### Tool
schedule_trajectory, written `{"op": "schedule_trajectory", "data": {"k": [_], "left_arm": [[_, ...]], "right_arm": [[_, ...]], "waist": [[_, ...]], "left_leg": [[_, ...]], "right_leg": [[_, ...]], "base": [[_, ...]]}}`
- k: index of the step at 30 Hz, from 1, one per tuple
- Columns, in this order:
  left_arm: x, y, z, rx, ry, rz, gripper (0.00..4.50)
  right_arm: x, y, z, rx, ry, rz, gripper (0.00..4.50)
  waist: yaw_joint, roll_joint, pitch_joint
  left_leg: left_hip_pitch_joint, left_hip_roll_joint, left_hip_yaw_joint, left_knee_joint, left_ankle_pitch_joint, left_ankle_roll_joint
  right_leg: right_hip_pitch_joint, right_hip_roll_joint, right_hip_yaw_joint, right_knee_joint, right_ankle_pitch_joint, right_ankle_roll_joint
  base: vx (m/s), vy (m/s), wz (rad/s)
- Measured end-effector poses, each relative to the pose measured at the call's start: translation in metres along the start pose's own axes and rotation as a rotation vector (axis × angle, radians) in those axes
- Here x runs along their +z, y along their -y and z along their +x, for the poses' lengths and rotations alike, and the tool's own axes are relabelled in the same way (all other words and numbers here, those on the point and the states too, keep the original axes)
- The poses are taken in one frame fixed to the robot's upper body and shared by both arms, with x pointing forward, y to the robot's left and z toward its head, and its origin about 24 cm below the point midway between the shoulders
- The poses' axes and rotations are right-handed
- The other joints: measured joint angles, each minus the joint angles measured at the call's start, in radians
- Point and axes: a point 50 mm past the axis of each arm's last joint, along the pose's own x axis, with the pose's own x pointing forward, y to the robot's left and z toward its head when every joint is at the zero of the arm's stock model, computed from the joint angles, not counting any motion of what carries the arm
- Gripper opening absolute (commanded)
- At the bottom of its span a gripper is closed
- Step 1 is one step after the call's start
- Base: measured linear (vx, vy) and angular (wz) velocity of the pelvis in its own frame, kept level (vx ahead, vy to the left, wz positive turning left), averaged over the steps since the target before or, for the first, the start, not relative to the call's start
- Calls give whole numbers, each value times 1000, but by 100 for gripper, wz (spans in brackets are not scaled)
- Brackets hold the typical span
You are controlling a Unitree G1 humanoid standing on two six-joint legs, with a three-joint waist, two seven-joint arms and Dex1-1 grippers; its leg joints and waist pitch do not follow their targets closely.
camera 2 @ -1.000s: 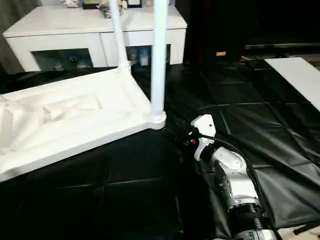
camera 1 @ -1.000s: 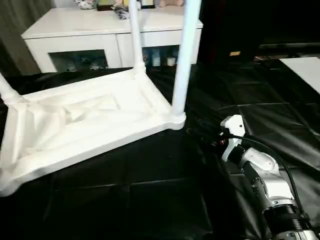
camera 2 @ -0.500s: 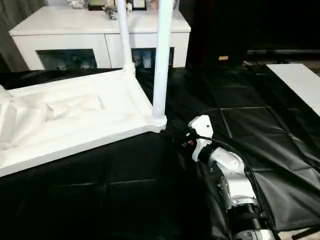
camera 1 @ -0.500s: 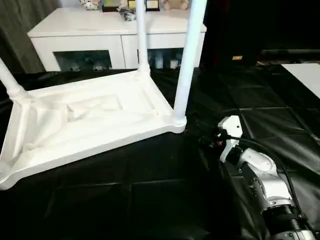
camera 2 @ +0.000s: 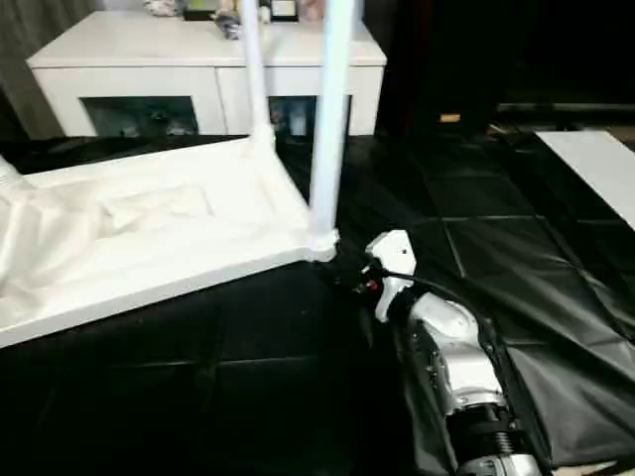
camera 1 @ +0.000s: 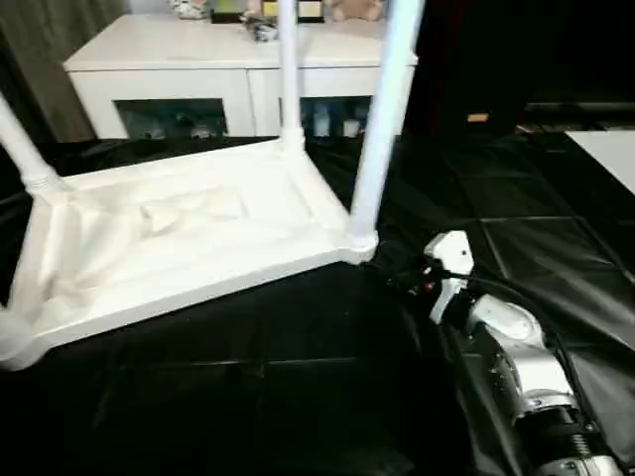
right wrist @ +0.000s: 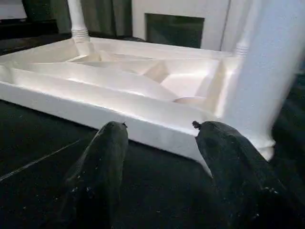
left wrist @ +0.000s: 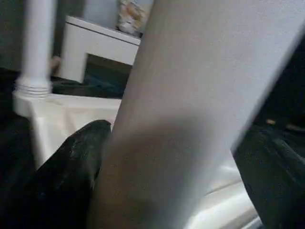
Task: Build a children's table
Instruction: Rotate table base
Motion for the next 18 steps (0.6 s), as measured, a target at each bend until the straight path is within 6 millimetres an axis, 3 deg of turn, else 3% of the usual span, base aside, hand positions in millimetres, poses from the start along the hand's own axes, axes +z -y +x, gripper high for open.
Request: {"op": "schedule_trajectory", "data": {"k": [5, 10, 18], "left_arm": [[-11, 26, 11, -164, -56, -43, 445], [-17, 56, 4, -348, -108, -181, 445], [-1, 110, 12, -623, -141, -211, 445]], "right_arm": [[-1, -3, 1, 31, -17, -12, 268], [-17, 6, -5, -43, -126, -31, 268], [-19, 20, 4, -145, -211, -89, 268]], "waist": [[1, 0, 0], [-4, -1, -1], [-6, -6, 2]], "left_leg": [[-2, 0, 0, 0, 0, 0], [-3, 0, 1, 0, 0, 0], [-3, 0, 1, 0, 0, 0]], "right_leg": [[0, 0, 0, 0, 2, -4], [-1, 0, 0, 0, 2, -4], [-2, 0, 0, 0, -1, 2]], "base": [[0, 0, 0], [0, 0, 0], [0, 0, 0]]}}
